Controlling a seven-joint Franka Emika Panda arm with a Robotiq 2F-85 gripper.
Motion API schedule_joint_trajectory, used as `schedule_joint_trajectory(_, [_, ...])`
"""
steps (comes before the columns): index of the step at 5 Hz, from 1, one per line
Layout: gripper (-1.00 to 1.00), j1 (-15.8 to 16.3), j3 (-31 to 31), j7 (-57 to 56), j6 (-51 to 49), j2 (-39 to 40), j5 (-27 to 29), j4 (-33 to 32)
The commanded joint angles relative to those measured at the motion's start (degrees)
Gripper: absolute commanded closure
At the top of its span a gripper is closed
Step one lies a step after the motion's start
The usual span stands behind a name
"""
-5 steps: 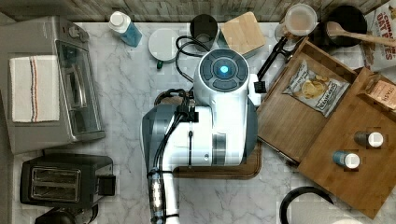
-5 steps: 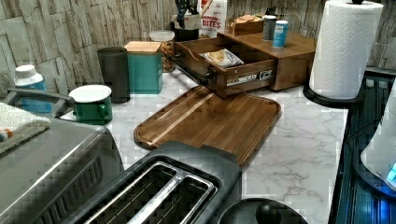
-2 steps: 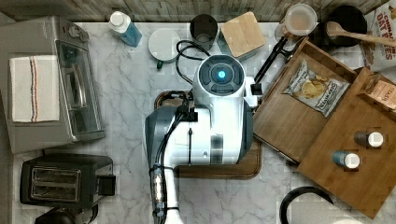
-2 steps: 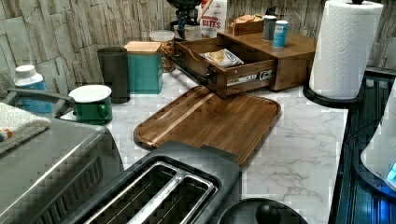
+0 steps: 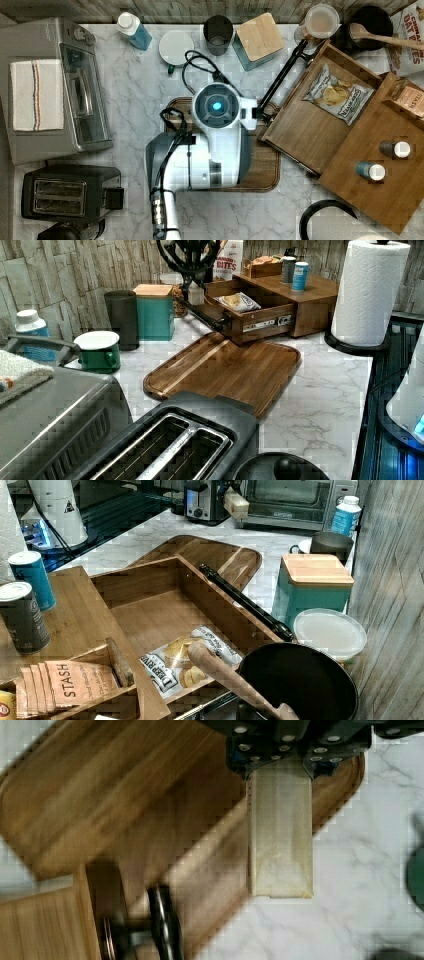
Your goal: Place the butter on the board.
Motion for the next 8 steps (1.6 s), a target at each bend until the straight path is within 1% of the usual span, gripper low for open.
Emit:
schedule_joint_trajectory(1, [1.00, 5.5, 6.6, 6.7, 11.0, -11.1, -2.2, -18.4])
schedule_joint_trajectory(2, [1.00, 4.7, 5.8, 4.6, 13.4, -11.8, -1.5, -22.0])
schedule_joint_trajectory(3, [1.00, 4.9, 5.2, 6.9, 20.3, -11.1, -2.8, -26.1])
schedule_joint_trajectory(4, [1.00, 3.3, 8.2, 16.4, 28.9, -8.7, -11.4, -28.0])
schedule_joint_trajectory(5, [1.00, 4.7, 8.8, 22.9, 28.0, -6.4, -11.3, -25.1])
schedule_joint_trajectory(6, [1.00, 5.7, 7.8, 23.8, 31.0, -4.8, -9.5, -25.3])
schedule_joint_trajectory(7, [1.00, 5.7, 7.2, 23.6, 30.7, -1.9, -8.9, -23.4])
schedule_joint_trajectory(8, [1.00, 6.5, 5.1, 14.0, 31.1, -0.1, 0.2, -23.9])
